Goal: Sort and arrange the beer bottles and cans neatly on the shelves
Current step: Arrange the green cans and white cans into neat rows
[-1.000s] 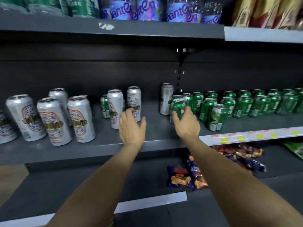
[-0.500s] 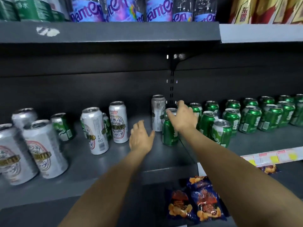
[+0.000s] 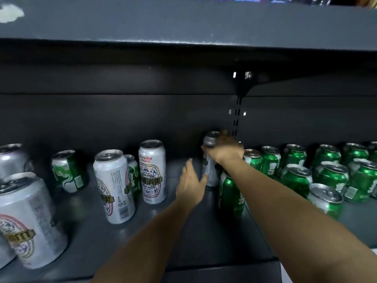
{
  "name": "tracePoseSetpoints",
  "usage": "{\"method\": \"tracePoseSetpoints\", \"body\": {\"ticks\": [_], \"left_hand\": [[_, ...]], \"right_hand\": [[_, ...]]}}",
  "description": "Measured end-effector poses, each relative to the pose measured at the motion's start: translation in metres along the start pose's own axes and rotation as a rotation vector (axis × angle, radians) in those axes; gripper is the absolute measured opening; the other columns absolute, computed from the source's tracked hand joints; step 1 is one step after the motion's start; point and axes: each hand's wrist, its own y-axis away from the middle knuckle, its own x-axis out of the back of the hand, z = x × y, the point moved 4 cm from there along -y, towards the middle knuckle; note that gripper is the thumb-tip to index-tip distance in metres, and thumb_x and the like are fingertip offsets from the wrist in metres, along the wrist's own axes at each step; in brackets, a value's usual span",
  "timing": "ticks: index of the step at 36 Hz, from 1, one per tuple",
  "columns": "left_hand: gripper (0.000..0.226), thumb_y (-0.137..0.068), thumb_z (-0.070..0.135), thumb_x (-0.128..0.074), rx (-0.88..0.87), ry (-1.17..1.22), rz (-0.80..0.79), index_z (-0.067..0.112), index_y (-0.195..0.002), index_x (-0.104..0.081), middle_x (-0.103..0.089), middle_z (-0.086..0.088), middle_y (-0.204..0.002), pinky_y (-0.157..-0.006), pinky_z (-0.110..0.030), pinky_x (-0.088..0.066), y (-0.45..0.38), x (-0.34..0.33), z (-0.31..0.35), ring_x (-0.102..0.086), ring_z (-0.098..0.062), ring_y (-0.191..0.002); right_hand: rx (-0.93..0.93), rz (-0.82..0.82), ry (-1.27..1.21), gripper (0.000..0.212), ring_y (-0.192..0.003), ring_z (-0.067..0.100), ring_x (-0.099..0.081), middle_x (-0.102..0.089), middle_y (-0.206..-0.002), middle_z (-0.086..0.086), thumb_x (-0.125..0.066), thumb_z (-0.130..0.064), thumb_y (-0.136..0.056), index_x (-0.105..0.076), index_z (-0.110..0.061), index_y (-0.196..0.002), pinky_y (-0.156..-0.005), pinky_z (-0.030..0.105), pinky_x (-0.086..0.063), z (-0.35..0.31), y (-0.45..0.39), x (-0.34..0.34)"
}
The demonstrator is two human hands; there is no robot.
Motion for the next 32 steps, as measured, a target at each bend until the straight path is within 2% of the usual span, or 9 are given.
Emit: {"method": "tracePoseSetpoints", "body": {"ticks": [2,4,10,13,17,21,25,28,32], "left_hand": [[0.077,-0.093,0.036,-0.06,0.0,0.018,0.023,0.014,-0.152,-0.017,-0.035,-0.01,-0.151,-0.109,-0.04,-0.035,-0.004,-0.001,0.001,-0.036,-0.027,-0.138],[0.08,-0.09,0.036,-0.065,-0.004,0.037,0.062,0.013,-0.151,-0.019,-0.038,-0.012,-0.148,-0.107,-0.041,-0.036,-0.008,-0.002,0.003,-0.037,-0.029,-0.136],[0.073,-0.085,0.029,-0.069,0.105,0.047,0.244,0.007,-0.143,-0.031,-0.044,-0.018,-0.133,-0.099,-0.047,-0.037,-0.011,0.01,0.004,-0.041,-0.037,-0.127],[0.074,-0.087,0.027,-0.067,0.163,0.041,0.325,0.01,-0.147,-0.027,-0.042,-0.016,-0.139,-0.102,-0.045,-0.035,-0.006,0.021,-0.004,-0.039,-0.035,-0.131],[0.073,-0.089,0.02,-0.064,0.151,0.061,0.339,0.014,-0.149,-0.024,-0.041,-0.01,-0.146,-0.109,-0.039,-0.031,0.0,0.026,-0.013,-0.036,-0.028,-0.137],[0.074,-0.09,0.014,-0.061,0.141,0.137,0.339,0.012,-0.152,-0.021,-0.034,-0.012,-0.151,-0.112,-0.044,-0.032,0.008,0.02,-0.007,-0.034,-0.03,-0.139],[0.071,-0.092,0.013,-0.059,0.132,0.149,0.352,0.01,-0.152,-0.021,-0.031,-0.013,-0.152,-0.112,-0.042,-0.03,0.02,0.014,0.0,-0.031,-0.03,-0.14],[0.063,-0.094,0.015,-0.057,0.141,0.126,0.426,0.008,-0.149,-0.027,-0.036,-0.015,-0.147,-0.106,-0.043,-0.032,0.033,0.016,0.009,-0.035,-0.033,-0.135],[0.054,-0.096,0.022,-0.053,0.094,0.116,0.504,0.006,-0.145,-0.035,-0.043,-0.018,-0.139,-0.102,-0.043,-0.032,0.054,0.013,0.029,-0.039,-0.035,-0.13]], "right_hand": [[0.011,-0.001,-0.054,0.086,-0.119,0.03,-0.056,-0.054,-0.133,0.009,-0.058,-0.065,-0.082,-0.03,-0.012,-0.143,-0.08,0.033,-0.045,-0.004,-0.002,0.0],[0.042,0.011,-0.064,0.082,-0.115,0.03,-0.059,-0.057,-0.129,0.008,-0.061,-0.064,-0.081,-0.033,-0.013,-0.139,-0.073,0.031,-0.042,-0.011,0.0,0.001],[0.161,-0.021,-0.15,0.075,-0.112,0.029,-0.06,-0.06,-0.121,0.007,-0.063,-0.063,-0.077,-0.038,-0.016,-0.13,-0.071,0.028,-0.039,-0.041,0.009,-0.003],[0.212,-0.072,-0.187,0.079,-0.114,0.03,-0.059,-0.058,-0.124,0.008,-0.067,-0.062,-0.077,-0.036,-0.015,-0.132,-0.073,0.029,-0.04,-0.058,0.015,-0.007],[0.229,-0.083,-0.214,0.079,-0.116,0.03,-0.057,-0.055,-0.128,0.007,-0.07,-0.059,-0.076,-0.035,-0.016,-0.133,-0.077,0.031,-0.043,-0.069,0.02,-0.013],[0.199,-0.115,-0.238,0.082,-0.12,0.031,-0.055,-0.051,-0.133,0.008,-0.07,-0.059,-0.077,-0.033,-0.015,-0.136,-0.081,0.033,-0.045,-0.063,0.017,-0.013],[0.209,-0.16,-0.225,0.087,-0.123,0.03,-0.051,-0.046,-0.139,0.009,-0.065,-0.063,-0.08,-0.027,-0.016,-0.144,-0.088,0.037,-0.045,-0.053,0.019,-0.01],[0.202,-0.098,-0.222,0.084,-0.125,0.032,-0.05,-0.046,-0.14,0.011,-0.054,-0.067,-0.084,-0.026,-0.018,-0.146,-0.09,0.038,-0.044,-0.035,0.028,0.0],[0.189,0.045,-0.207,0.07,-0.118,0.033,-0.056,-0.058,-0.129,0.014,-0.037,-0.067,-0.092,-0.039,-0.016,-0.139,-0.092,0.04,-0.042,0.005,0.041,0.022]]}}
